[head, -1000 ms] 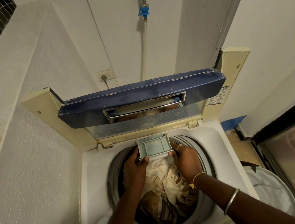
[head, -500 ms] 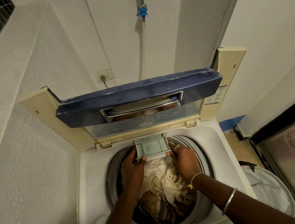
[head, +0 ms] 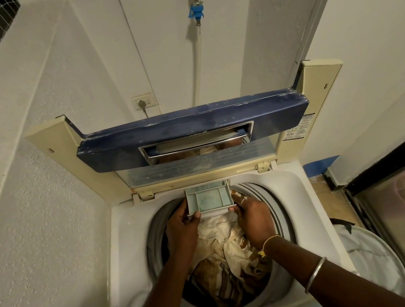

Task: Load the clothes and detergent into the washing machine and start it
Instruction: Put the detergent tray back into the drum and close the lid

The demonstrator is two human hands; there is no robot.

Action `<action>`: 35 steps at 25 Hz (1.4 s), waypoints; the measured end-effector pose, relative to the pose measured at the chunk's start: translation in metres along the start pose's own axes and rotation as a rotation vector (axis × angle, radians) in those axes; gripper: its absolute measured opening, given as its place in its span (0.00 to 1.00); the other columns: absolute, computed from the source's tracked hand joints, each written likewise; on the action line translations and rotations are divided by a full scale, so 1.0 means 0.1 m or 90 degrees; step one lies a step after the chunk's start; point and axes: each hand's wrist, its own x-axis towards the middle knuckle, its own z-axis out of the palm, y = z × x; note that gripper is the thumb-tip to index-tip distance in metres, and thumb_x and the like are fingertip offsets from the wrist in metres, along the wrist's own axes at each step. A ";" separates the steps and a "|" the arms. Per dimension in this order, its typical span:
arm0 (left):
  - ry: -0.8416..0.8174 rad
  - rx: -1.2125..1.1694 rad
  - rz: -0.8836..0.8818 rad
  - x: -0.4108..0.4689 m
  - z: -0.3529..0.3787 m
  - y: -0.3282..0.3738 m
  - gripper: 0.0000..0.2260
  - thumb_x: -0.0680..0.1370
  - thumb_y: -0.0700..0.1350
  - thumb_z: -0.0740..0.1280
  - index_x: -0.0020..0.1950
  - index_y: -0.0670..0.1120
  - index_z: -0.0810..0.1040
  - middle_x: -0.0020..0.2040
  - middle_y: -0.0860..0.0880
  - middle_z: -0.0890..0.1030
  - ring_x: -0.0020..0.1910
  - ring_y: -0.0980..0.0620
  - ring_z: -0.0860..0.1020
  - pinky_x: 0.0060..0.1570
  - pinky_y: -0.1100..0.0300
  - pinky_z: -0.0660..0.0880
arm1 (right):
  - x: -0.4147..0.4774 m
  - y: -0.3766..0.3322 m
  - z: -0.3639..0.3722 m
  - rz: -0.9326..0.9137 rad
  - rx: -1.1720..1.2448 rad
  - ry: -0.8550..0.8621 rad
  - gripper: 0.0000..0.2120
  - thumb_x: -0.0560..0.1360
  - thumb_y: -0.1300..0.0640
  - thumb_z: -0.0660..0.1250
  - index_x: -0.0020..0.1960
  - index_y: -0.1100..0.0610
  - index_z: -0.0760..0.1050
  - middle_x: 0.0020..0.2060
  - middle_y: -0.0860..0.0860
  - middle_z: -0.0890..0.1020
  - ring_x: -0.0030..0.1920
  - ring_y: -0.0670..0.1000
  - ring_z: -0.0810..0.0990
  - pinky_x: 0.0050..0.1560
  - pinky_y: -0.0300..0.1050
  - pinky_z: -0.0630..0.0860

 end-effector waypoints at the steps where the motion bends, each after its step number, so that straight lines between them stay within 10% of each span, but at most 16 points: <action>1: -0.002 -0.003 -0.008 0.00 0.00 0.00 0.23 0.78 0.41 0.71 0.72 0.53 0.75 0.55 0.57 0.83 0.56 0.50 0.82 0.54 0.38 0.80 | 0.00 0.01 0.01 -0.002 0.001 0.002 0.14 0.78 0.56 0.69 0.64 0.52 0.80 0.50 0.51 0.86 0.50 0.50 0.84 0.51 0.36 0.74; 16: -0.054 0.007 0.003 0.05 -0.08 0.00 0.23 0.76 0.44 0.73 0.70 0.57 0.76 0.58 0.55 0.84 0.57 0.49 0.83 0.54 0.37 0.80 | -0.04 0.00 0.07 0.026 0.025 0.032 0.17 0.76 0.61 0.70 0.64 0.50 0.80 0.51 0.47 0.85 0.47 0.38 0.79 0.51 0.29 0.71; 35: -0.029 -0.003 -0.021 0.02 -0.04 0.19 0.14 0.77 0.45 0.72 0.57 0.63 0.80 0.53 0.52 0.85 0.52 0.47 0.84 0.47 0.37 0.82 | 0.18 -0.02 -0.02 -0.004 0.029 0.030 0.12 0.76 0.65 0.67 0.57 0.57 0.83 0.49 0.51 0.84 0.50 0.49 0.81 0.54 0.45 0.79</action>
